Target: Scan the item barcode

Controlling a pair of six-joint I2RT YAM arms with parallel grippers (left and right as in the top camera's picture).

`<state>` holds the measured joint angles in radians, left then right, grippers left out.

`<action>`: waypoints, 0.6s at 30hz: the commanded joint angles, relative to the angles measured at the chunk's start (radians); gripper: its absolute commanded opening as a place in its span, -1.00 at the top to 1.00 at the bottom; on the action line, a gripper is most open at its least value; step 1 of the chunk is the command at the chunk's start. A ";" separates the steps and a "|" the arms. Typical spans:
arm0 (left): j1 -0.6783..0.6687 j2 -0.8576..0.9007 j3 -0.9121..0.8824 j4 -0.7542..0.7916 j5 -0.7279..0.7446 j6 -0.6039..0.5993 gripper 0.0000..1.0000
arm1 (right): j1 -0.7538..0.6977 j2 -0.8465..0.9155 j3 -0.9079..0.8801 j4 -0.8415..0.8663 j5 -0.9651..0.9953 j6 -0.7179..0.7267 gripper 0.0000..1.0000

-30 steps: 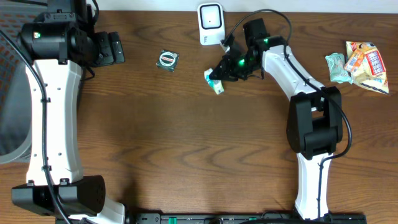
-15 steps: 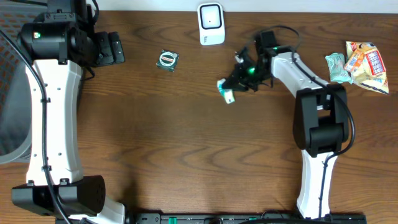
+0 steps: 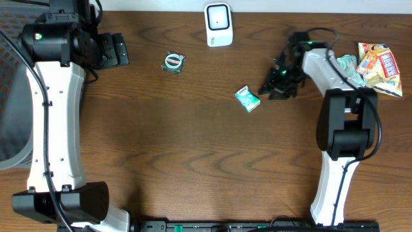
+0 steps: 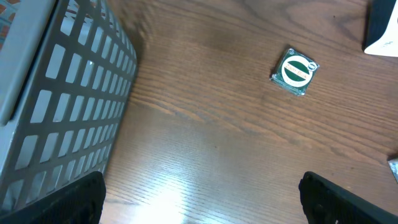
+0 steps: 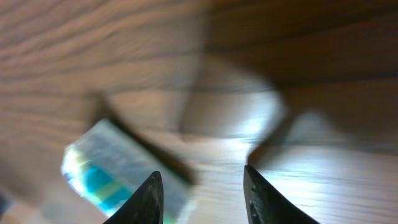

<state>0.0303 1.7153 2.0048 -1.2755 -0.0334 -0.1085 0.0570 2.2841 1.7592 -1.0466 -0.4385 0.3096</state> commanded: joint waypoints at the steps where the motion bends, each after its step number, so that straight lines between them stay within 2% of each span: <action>1: 0.004 0.004 -0.005 0.000 -0.016 -0.009 -0.96 | -0.020 0.006 0.091 -0.060 0.089 -0.054 0.27; 6: 0.004 0.004 -0.005 0.000 -0.016 -0.009 -0.96 | -0.012 0.006 0.151 -0.127 0.089 -0.109 0.09; 10: 0.004 0.004 -0.005 0.000 -0.016 -0.009 -0.96 | -0.003 0.006 0.153 -0.127 0.089 -0.109 -0.30; 13: 0.004 0.004 -0.005 0.000 -0.016 -0.009 -0.95 | -0.002 0.006 0.152 -0.116 0.089 -0.108 -0.68; 18: 0.004 0.004 -0.005 0.000 -0.016 -0.009 -0.96 | -0.002 0.006 0.152 -0.109 0.089 -0.104 -0.99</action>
<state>0.0303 1.7153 2.0048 -1.2755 -0.0334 -0.1085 0.0502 2.2848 1.8973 -1.1572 -0.3573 0.2104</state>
